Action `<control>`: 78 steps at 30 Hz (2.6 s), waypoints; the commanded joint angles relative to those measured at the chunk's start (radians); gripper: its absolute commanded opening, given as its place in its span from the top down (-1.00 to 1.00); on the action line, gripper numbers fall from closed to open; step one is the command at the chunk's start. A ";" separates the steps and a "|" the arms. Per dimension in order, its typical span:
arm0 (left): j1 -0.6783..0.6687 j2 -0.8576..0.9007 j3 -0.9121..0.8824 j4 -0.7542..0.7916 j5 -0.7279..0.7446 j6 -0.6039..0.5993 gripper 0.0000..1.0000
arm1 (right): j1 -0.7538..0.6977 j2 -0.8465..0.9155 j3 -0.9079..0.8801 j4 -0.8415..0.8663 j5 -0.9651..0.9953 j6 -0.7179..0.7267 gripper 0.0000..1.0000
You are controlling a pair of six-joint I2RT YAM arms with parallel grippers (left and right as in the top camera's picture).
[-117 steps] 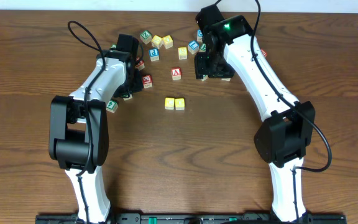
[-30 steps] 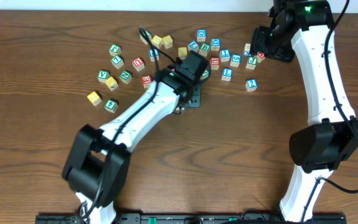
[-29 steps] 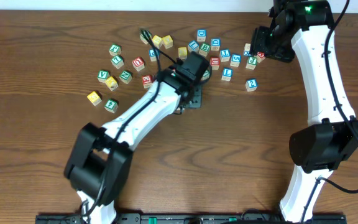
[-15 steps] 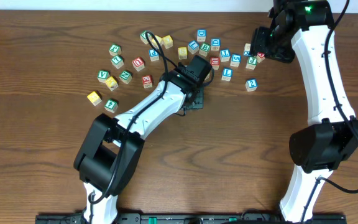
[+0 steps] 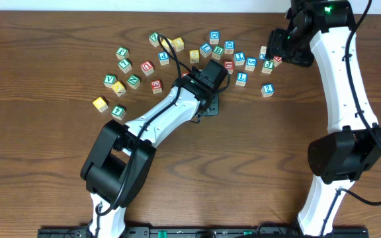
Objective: Spell out CORL
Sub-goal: 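Carry the R block and lower it right of the O block, then open the left gripper and pull it back to the left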
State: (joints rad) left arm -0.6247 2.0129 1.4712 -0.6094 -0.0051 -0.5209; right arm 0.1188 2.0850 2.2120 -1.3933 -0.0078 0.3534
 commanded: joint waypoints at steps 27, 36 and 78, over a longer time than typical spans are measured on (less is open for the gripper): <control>-0.012 0.080 0.003 0.017 -0.006 -0.008 0.49 | 0.003 -0.010 0.013 -0.005 0.002 -0.015 -0.35; -0.012 0.080 0.003 0.017 -0.006 -0.008 0.38 | 0.005 -0.010 0.013 -0.006 0.002 -0.015 -0.35; 0.109 -0.251 0.085 -0.058 -0.007 0.155 0.28 | 0.007 -0.010 0.013 -0.005 0.001 -0.015 -0.50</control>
State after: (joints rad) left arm -0.5709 1.8229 1.5379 -0.6395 -0.0025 -0.3950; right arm 0.1204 2.0850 2.2120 -1.3952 -0.0078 0.3504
